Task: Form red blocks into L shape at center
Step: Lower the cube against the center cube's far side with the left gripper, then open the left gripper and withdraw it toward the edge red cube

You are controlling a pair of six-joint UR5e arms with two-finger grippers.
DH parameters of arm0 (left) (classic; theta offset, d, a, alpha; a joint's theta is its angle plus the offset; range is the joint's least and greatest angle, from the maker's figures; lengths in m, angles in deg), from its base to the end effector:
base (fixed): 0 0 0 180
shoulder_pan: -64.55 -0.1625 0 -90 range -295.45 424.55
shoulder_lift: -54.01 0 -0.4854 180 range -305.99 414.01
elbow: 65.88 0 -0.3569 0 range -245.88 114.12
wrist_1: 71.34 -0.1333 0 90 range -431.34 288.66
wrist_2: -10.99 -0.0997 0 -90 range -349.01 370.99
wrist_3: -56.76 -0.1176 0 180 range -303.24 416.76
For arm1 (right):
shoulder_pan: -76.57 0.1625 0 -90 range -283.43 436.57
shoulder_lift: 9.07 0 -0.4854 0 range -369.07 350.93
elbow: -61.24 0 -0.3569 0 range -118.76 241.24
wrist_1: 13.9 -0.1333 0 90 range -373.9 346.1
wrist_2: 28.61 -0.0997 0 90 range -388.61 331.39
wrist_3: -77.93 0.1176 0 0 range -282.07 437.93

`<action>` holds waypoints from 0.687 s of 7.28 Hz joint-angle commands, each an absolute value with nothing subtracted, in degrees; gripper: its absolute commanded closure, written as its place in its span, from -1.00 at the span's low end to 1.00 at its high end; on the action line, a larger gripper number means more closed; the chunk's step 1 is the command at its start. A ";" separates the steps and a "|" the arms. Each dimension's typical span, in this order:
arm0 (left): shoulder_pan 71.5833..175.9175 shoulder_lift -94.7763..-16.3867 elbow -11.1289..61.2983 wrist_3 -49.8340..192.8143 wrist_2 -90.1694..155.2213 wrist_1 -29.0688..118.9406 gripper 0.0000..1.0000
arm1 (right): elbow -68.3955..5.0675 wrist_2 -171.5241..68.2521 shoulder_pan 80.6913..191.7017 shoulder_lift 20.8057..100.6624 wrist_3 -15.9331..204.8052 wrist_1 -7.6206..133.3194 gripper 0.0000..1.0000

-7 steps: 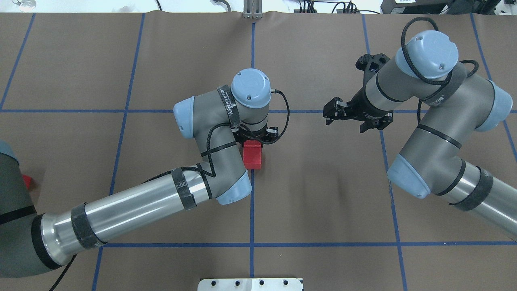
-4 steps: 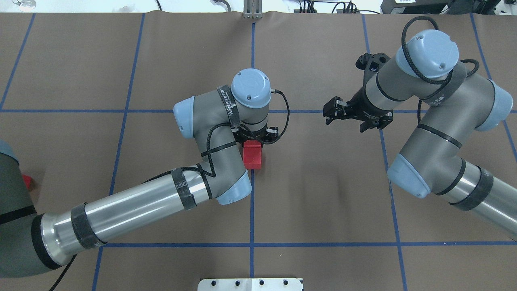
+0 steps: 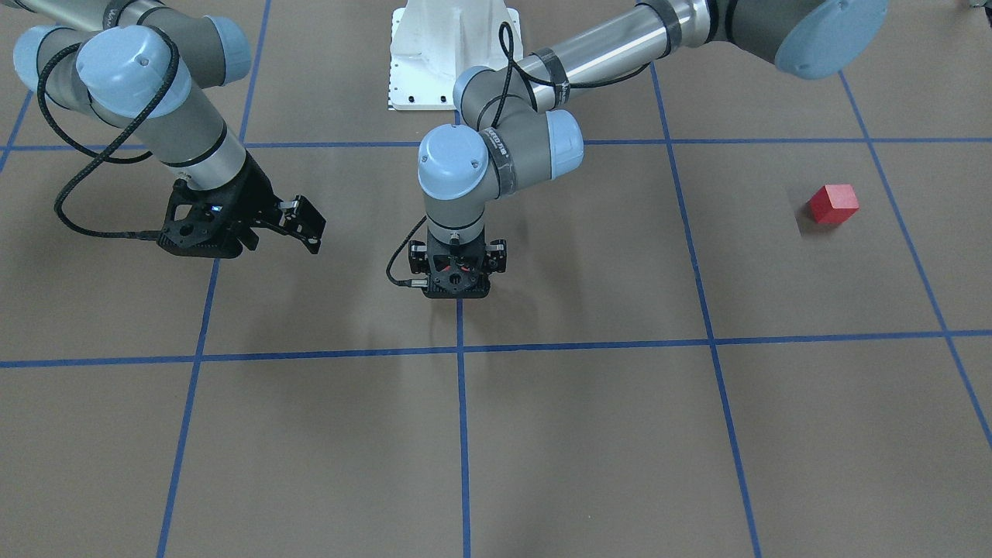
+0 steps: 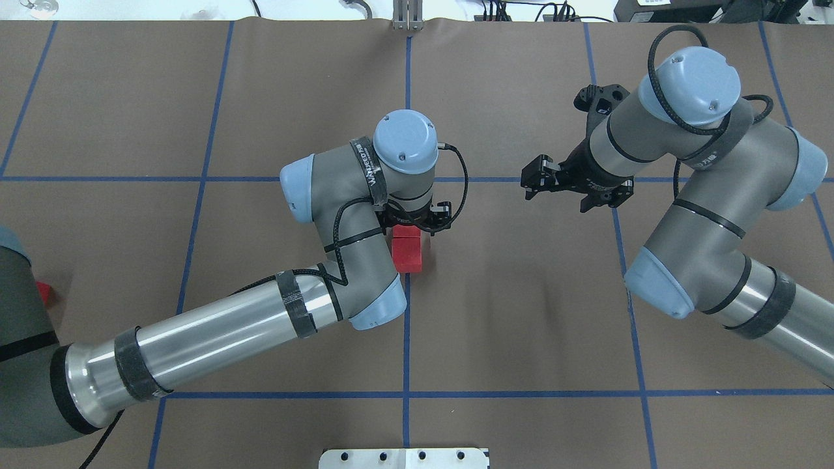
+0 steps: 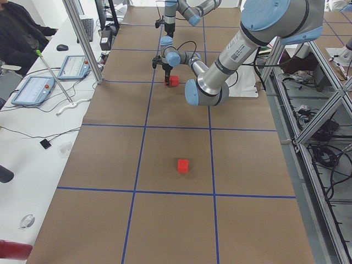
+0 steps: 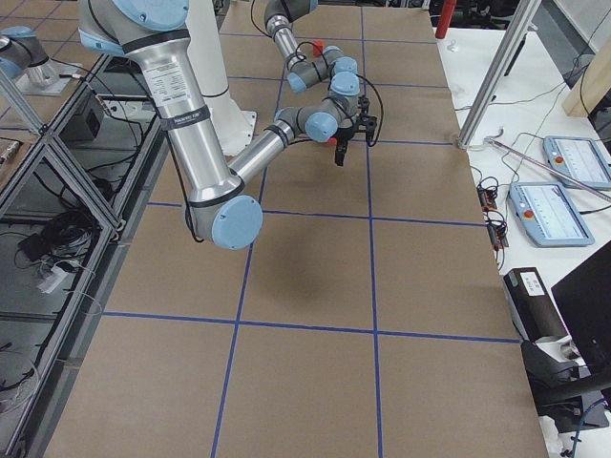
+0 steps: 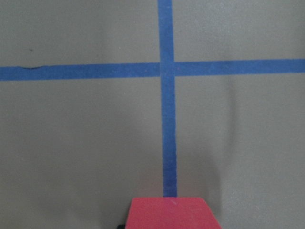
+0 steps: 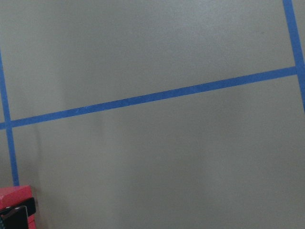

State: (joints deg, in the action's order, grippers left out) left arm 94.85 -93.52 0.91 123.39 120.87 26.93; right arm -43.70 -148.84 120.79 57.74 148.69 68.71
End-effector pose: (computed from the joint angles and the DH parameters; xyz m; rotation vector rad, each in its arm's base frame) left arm 0.6890 -0.5107 0.2358 0.0369 0.8052 0.0146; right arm -0.3885 -0.4815 0.3884 -0.0168 -0.9220 0.1952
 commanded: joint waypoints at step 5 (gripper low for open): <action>98.38 -71.59 37.91 122.77 120.86 15.32 -0.98 | -43.61 -148.94 122.00 57.72 148.69 68.72 -1.00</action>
